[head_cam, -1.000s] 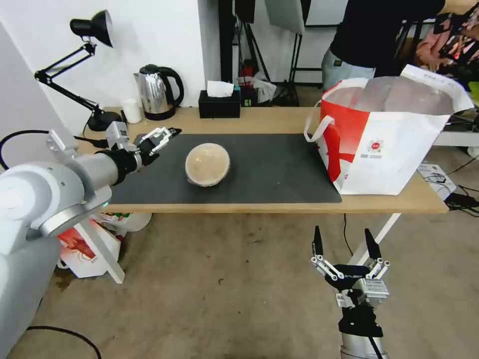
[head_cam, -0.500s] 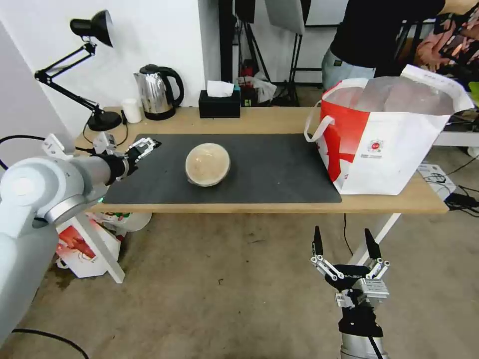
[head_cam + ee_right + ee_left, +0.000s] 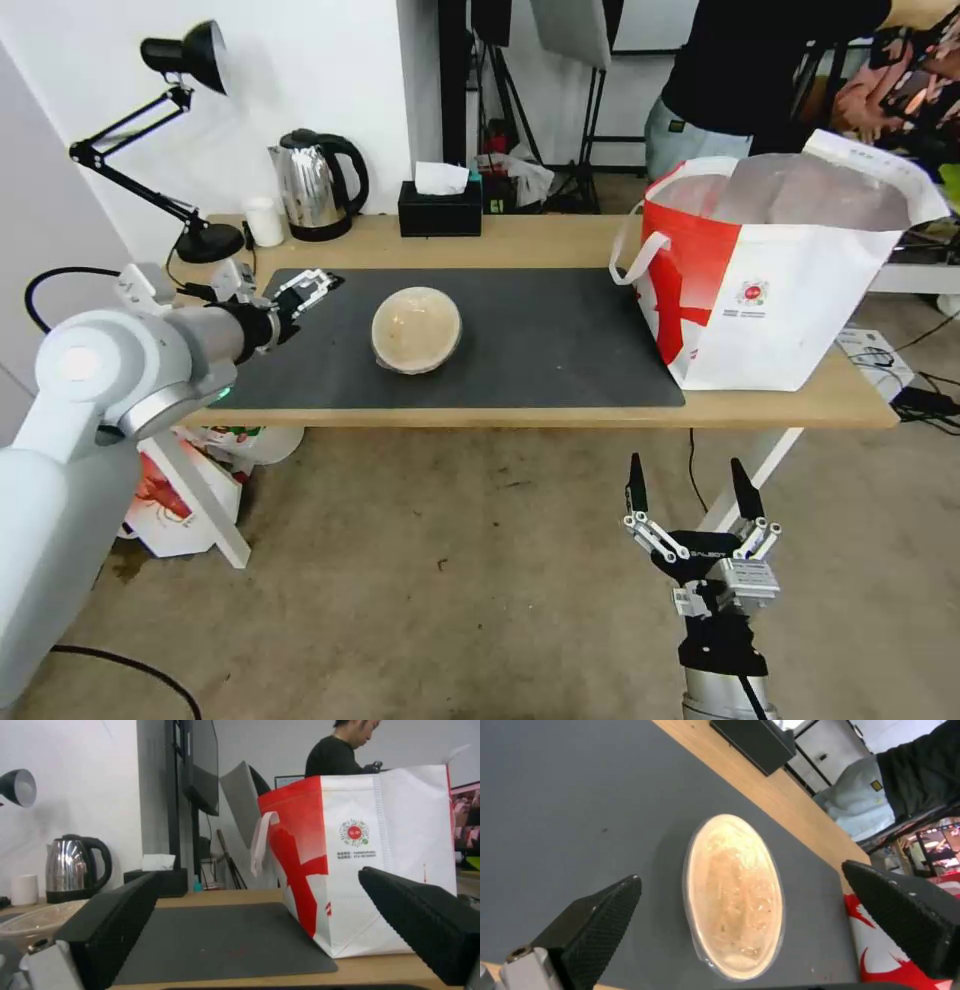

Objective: Pick up the trash from the table and place it into the takeout bag.

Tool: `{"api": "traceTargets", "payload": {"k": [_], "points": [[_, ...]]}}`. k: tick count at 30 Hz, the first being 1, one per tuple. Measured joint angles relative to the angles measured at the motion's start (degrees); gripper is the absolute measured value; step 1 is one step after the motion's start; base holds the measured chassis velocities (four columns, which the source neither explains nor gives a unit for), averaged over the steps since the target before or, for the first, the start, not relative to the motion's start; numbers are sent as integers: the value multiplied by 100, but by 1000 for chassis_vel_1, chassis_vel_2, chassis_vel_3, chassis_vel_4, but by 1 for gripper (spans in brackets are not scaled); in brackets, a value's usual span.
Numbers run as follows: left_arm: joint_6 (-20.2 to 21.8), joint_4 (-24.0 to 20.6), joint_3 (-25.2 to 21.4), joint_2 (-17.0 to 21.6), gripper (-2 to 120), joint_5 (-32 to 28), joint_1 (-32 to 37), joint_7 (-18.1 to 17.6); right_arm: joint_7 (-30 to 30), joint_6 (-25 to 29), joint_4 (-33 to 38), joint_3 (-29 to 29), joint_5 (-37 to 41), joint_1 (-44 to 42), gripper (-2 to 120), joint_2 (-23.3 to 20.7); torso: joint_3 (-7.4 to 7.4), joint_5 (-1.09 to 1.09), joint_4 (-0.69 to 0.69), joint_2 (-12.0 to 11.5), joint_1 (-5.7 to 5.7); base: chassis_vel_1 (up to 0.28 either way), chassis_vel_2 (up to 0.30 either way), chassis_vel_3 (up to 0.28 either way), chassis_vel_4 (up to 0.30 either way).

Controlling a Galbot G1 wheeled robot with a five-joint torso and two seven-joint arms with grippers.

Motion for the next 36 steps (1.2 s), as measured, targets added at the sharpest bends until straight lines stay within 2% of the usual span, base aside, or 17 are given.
{"api": "traceTargets", "payload": {"k": [17,22,36], "points": [[155,300,142,-185,100,25,-36,170,0,0,0,0,0,0,100,0,0,0,1,0,0,0,0,0,0],[166,409,215,-271,100,52,-99,341,0,0,0,0,0,0,100,0,0,0,1,0,0,0,0,0,0],[290,692,385,-379,100,106,-261,520,0,0,0,0,0,0,100,0,0,0,0,0,0,0,0,0,0]]}}
